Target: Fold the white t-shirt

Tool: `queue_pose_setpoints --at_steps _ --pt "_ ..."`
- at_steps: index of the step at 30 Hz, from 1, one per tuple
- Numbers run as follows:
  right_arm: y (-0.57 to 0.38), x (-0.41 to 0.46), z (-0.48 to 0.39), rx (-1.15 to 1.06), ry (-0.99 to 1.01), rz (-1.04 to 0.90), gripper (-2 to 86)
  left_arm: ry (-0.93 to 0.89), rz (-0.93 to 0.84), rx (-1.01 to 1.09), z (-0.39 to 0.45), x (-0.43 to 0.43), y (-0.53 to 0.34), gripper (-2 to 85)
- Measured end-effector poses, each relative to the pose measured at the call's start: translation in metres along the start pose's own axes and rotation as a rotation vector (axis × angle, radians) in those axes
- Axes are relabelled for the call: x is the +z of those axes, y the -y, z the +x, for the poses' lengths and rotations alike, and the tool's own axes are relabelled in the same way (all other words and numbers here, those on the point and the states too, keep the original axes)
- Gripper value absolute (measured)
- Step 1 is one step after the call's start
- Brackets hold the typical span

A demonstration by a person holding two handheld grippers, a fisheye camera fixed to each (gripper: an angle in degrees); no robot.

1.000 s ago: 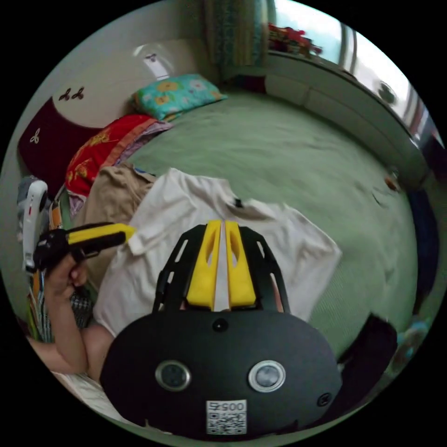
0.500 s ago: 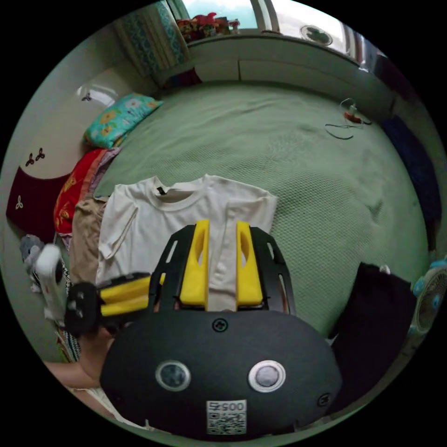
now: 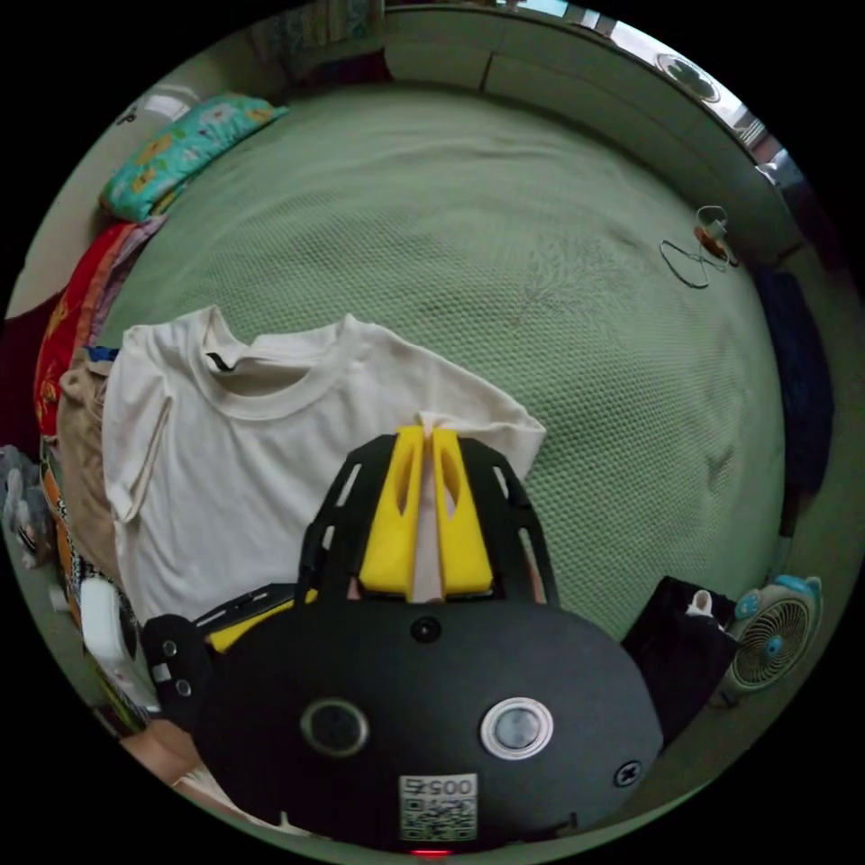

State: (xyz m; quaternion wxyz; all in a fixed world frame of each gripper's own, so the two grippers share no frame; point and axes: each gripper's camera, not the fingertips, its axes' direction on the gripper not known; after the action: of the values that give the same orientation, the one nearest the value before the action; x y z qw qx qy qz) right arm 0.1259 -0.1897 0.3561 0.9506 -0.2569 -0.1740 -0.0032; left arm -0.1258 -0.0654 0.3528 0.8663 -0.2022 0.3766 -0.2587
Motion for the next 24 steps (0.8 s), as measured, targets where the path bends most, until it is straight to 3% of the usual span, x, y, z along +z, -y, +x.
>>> queue_pose_setpoints --at_steps 13,19,24 --pt "-0.015 -0.04 -0.018 -0.134 0.069 0.095 -1.5 0.011 0.061 0.051 0.019 -0.015 -0.008 -0.5" --pt "-0.013 -0.018 -0.049 -0.209 0.084 0.057 1.6 0.02 0.047 0.03 0.013 -0.014 -0.013 0.0" --pt "-0.016 -0.028 -0.027 -0.176 0.284 0.122 7.4 -0.013 0.075 0.04 0.009 -0.021 -0.013 2.9"
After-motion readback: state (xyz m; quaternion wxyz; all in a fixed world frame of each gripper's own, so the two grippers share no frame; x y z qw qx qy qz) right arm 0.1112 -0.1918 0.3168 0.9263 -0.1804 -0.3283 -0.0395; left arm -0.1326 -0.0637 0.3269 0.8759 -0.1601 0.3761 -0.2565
